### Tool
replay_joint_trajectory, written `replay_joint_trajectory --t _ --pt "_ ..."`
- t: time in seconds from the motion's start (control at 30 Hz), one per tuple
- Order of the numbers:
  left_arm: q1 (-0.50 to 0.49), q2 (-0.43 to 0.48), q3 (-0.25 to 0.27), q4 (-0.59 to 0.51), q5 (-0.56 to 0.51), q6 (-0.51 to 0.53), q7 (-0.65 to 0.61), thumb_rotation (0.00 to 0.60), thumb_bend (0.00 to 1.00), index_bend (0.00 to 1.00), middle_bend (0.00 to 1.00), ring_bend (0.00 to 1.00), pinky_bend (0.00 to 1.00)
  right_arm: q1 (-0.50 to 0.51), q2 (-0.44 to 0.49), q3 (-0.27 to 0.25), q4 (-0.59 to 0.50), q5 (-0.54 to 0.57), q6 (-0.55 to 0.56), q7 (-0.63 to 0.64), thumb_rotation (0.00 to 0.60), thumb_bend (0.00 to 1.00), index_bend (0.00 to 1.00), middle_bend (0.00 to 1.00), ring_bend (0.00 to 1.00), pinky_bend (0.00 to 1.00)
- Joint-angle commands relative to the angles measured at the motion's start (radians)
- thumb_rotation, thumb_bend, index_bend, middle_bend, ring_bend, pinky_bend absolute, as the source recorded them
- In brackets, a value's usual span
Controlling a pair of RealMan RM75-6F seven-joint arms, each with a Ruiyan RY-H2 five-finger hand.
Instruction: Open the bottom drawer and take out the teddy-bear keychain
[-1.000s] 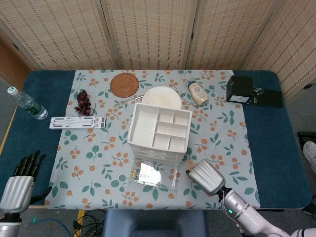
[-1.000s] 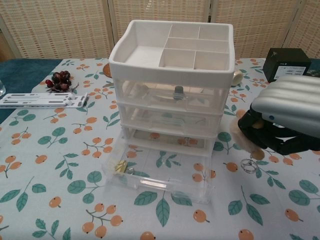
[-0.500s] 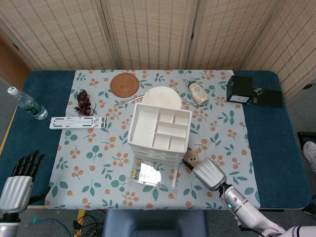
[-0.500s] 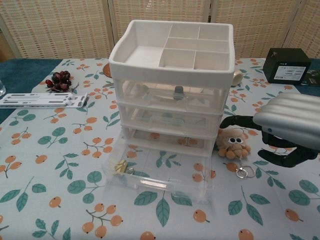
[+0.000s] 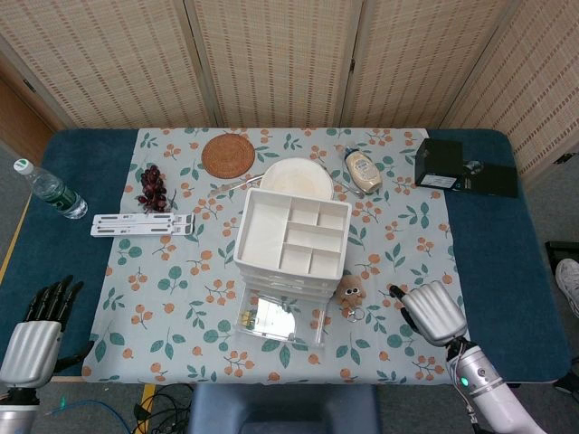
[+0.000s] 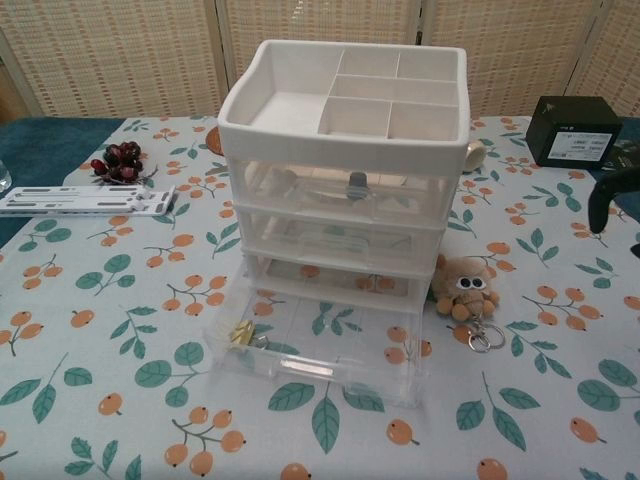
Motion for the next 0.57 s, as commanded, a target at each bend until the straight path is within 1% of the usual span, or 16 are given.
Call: replay_joint_trajectory --t 0.03,0.07,0.1,0.13,0.17,0.23,0.33,0.47,0.57 --pt "-0.005 -0.006 -0.003 0.003 0.004 -0.001 0.001 0.600 0.20 0.05 0.00 0.01 0.07 -0.068 0.040 0.003 0.017 -0.002 0.070 0.060 0.600 0.47 0.39 0.78 0.80 0.99" --pt "-0.008 -0.009 -0.005 0.004 0.006 -0.002 0.002 0.600 0.20 0.05 0.00 0.01 0.07 -0.087 0.047 0.005 0.026 0.004 0.085 0.077 0.600 0.47 0.39 0.75 0.78 0.97" --pt "-0.010 -0.012 -0.007 0.005 0.008 -0.003 0.002 0.600 0.20 0.05 0.00 0.01 0.07 -0.100 0.051 0.005 0.033 0.008 0.095 0.090 0.600 0.47 0.39 0.71 0.73 0.93" --pt "-0.013 -0.015 -0.008 0.005 0.009 -0.005 0.004 0.600 0.20 0.05 0.00 0.01 0.07 -0.118 0.055 0.007 0.042 0.011 0.108 0.108 0.600 0.47 0.39 0.65 0.67 0.86" --pt "-0.015 -0.017 -0.009 0.005 0.010 -0.006 0.005 0.600 0.20 0.05 0.00 0.01 0.07 -0.131 0.056 0.009 0.051 0.013 0.118 0.124 0.600 0.47 0.38 0.62 0.64 0.83" --pt "-0.018 -0.023 -0.010 0.006 0.012 -0.008 0.007 0.600 0.20 0.05 0.00 0.01 0.07 -0.157 0.055 0.013 0.068 0.016 0.140 0.157 0.600 0.47 0.28 0.49 0.49 0.68" --pt "-0.022 -0.038 -0.014 0.005 0.011 -0.008 0.005 0.600 0.20 0.05 0.00 0.01 0.07 -0.203 0.047 0.025 0.102 0.013 0.183 0.217 0.600 0.47 0.22 0.39 0.37 0.56" --pt "-0.028 -0.053 -0.017 0.016 0.020 -0.006 0.000 0.600 0.20 0.05 0.00 0.01 0.07 -0.252 0.030 0.043 0.152 -0.002 0.239 0.271 0.600 0.47 0.20 0.35 0.31 0.51" --pt "-0.028 -0.056 -0.018 0.015 0.028 0.004 0.003 0.600 0.20 0.05 0.00 0.01 0.07 -0.282 0.027 0.050 0.165 -0.012 0.266 0.300 0.600 0.47 0.20 0.35 0.30 0.50"
